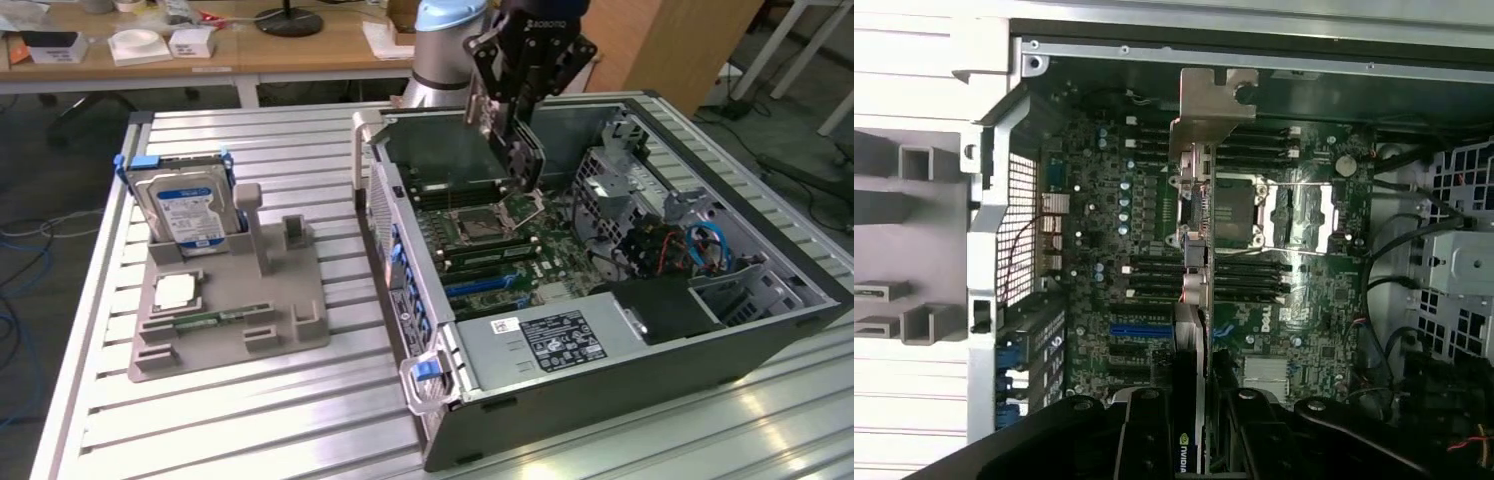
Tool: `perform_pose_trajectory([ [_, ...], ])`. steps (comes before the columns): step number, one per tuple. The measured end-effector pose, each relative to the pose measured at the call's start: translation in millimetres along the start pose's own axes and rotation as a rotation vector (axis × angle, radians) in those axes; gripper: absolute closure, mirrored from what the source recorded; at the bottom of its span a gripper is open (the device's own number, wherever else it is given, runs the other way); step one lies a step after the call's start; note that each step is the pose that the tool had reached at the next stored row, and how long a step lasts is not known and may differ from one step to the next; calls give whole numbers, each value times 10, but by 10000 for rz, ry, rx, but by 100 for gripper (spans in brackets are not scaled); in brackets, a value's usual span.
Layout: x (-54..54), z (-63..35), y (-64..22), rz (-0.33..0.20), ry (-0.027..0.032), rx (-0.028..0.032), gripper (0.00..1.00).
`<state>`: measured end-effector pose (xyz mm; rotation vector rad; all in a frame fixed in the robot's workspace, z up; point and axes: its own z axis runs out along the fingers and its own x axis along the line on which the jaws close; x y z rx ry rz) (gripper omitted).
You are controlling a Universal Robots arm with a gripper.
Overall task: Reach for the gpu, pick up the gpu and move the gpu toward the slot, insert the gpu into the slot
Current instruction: 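Pick up the gpu and move the gpu toward the slot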
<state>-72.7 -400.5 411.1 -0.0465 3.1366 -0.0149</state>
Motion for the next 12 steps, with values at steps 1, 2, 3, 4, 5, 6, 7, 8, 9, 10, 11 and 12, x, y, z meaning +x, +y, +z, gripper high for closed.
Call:
perform_pose_trajectory([
  [1, -20, 2, -1, 1, 0, 0, 74],
  [2, -37, 3, -1, 1, 0, 0, 74],
  [3, -51, 5, -2, 0, 0, 0, 74],
  [4, -65, 7, -2, 0, 0, 0, 74],
  [5, -79, 8, -2, 0, 0, 0, 74],
  [6, -94, 9, -3, 0, 1, 1, 74],
  [7, -111, 11, -3, 0, 0, 0, 74],
  [8, -127, 13, -4, 0, 0, 0, 74],
  [9, -142, 14, -4, 0, 0, 0, 74],
  [10, -157, 16, -5, 1, 0, -1, 74],
  [11, -173, 18, -5, 2, 0, 0, 74],
  [12, -191, 20, -5, 1, 0, -1, 74],
])
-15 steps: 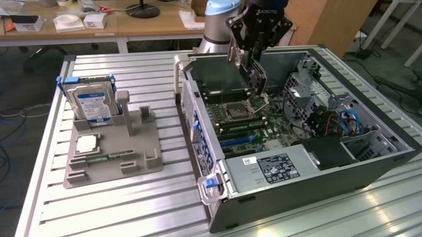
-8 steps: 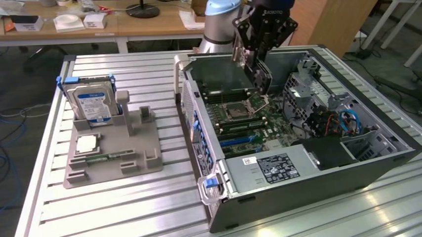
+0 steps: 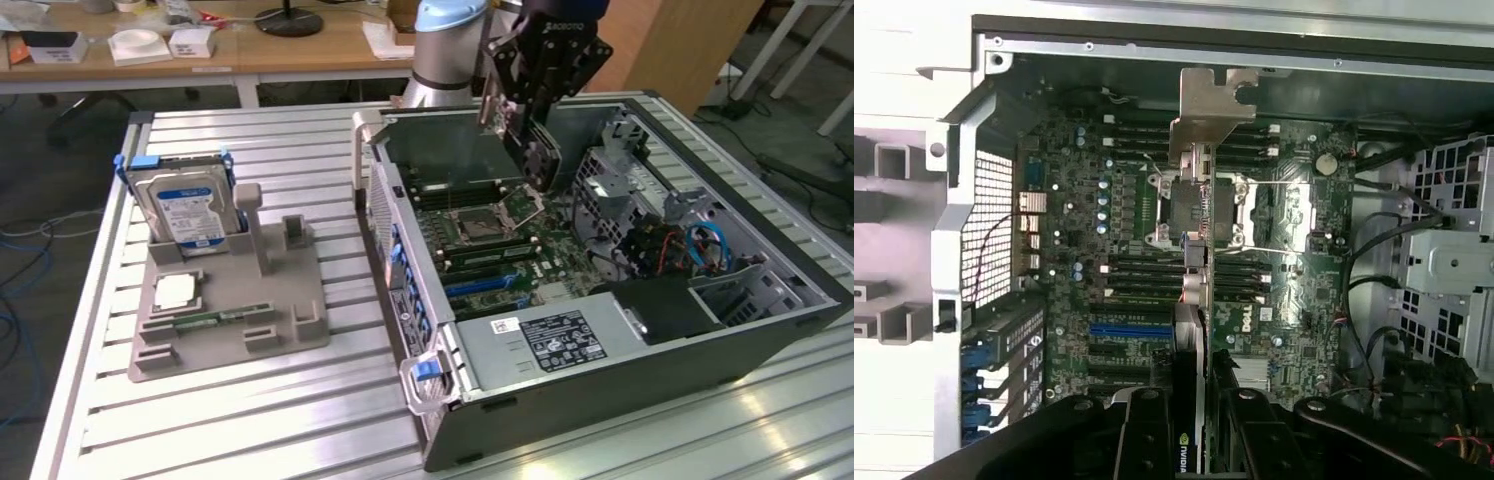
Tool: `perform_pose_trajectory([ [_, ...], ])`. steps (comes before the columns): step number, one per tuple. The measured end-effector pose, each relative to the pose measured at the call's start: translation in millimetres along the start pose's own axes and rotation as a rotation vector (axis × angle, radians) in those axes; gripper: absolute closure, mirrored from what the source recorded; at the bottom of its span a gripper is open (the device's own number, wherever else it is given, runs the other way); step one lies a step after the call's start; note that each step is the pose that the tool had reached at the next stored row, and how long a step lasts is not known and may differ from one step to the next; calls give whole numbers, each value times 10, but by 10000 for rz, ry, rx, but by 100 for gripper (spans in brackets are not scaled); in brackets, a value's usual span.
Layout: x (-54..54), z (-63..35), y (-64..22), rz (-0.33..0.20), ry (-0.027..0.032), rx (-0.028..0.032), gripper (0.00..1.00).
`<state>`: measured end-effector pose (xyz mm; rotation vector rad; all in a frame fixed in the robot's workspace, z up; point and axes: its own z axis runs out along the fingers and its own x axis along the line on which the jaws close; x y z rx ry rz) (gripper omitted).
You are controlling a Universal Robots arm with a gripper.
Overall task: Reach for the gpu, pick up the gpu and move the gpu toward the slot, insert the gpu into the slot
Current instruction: 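Pick up the gpu and move the gpu toward the slot, then insert the gpu into the slot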
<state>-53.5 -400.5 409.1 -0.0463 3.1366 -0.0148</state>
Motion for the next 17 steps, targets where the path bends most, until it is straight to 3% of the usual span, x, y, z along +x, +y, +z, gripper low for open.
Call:
perform_pose_trajectory([
  [12, -194, 27, -6, 141, 2, 1, 74],
  [17, -207, 28, -6, 148, 2, 2, 74],
])
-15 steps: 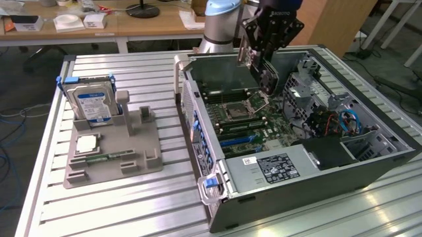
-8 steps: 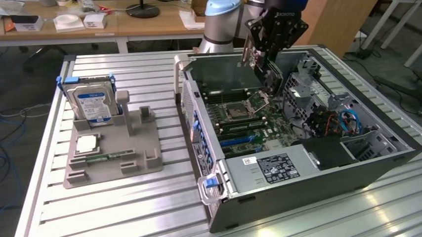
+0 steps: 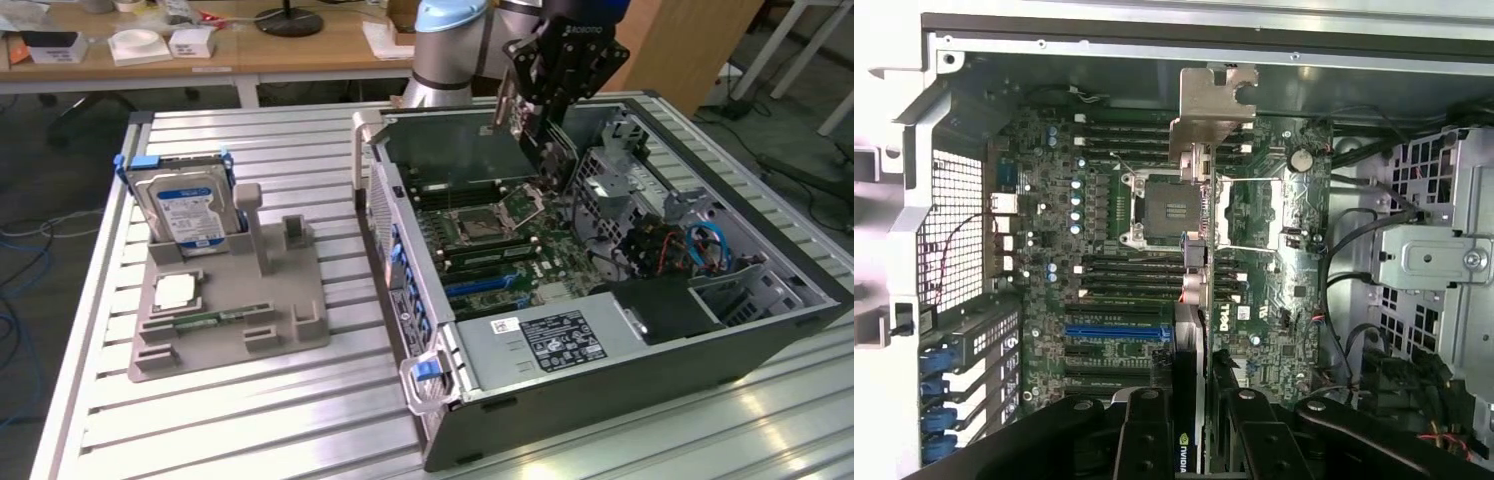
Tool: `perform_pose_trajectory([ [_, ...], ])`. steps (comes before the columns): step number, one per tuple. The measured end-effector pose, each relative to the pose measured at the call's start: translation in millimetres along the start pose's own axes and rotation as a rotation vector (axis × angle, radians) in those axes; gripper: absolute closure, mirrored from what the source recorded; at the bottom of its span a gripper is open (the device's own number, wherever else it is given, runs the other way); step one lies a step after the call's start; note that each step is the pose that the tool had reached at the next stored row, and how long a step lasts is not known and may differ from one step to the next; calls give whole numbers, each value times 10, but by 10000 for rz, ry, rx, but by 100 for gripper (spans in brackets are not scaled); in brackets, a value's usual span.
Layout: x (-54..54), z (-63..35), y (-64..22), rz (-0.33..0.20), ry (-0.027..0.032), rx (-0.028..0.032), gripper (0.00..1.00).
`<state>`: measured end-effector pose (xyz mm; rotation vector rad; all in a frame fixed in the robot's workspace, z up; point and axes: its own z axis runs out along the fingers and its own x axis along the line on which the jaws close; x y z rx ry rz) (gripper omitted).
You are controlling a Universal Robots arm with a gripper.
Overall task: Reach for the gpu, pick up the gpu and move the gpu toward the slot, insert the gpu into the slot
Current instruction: 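Insert the gpu into the slot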
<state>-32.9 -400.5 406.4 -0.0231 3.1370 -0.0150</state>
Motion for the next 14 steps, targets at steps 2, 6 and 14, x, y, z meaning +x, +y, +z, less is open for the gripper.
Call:
perform_pose_trajectory([
  [2, -1, 0, 0, -100, 0, -1, 74],
  [6, -1, 2, -1, -507, -5, -4, 74],
  [14, -1, 4, -1, -1594, -15, -8, 74],
])
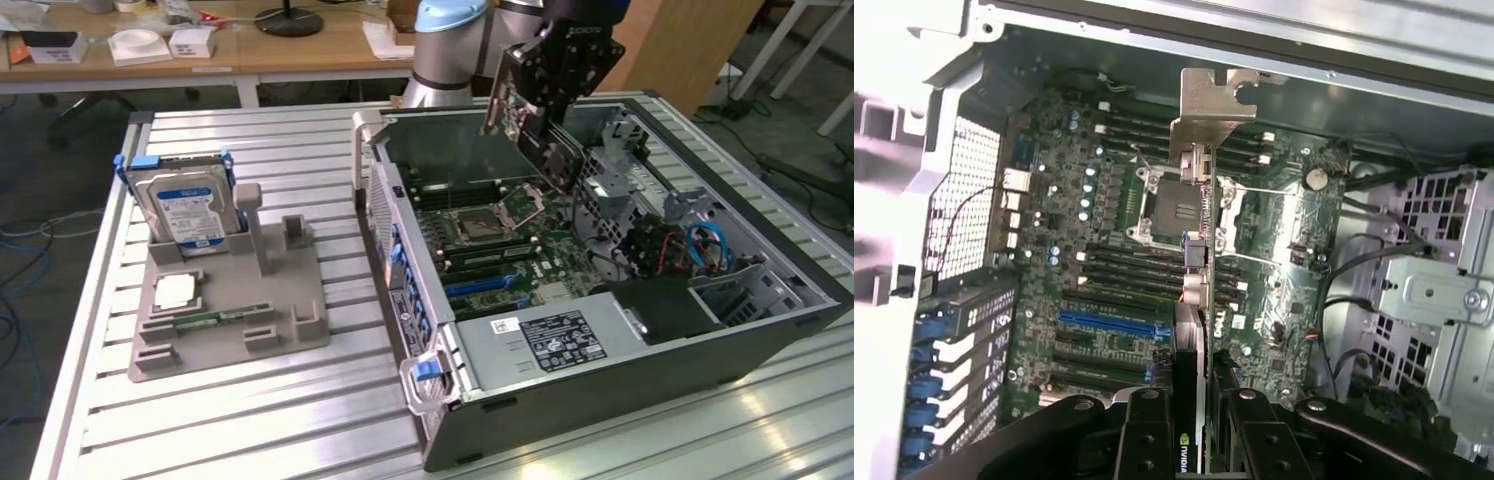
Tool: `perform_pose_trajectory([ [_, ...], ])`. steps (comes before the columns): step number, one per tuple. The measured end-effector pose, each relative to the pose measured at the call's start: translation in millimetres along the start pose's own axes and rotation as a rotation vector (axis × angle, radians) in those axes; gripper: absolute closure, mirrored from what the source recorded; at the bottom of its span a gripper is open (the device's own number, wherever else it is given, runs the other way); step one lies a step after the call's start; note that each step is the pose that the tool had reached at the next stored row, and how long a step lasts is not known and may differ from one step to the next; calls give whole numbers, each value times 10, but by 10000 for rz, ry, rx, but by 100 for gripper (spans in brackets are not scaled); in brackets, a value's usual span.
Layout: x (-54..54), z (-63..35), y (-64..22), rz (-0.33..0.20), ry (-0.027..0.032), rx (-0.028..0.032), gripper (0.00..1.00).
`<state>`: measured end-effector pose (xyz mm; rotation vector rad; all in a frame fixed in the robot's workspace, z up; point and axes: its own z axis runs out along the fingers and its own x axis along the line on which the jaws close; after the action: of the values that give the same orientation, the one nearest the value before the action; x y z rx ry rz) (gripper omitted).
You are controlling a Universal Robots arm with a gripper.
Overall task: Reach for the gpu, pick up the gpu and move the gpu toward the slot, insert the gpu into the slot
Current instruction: 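Insert the gpu into the slot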
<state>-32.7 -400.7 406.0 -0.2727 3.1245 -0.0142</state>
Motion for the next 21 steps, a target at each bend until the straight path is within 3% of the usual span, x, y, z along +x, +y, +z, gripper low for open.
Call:
perform_pose_trajectory([
  [21, 0, 15, 0, -3596, -34, -16, 74],
])
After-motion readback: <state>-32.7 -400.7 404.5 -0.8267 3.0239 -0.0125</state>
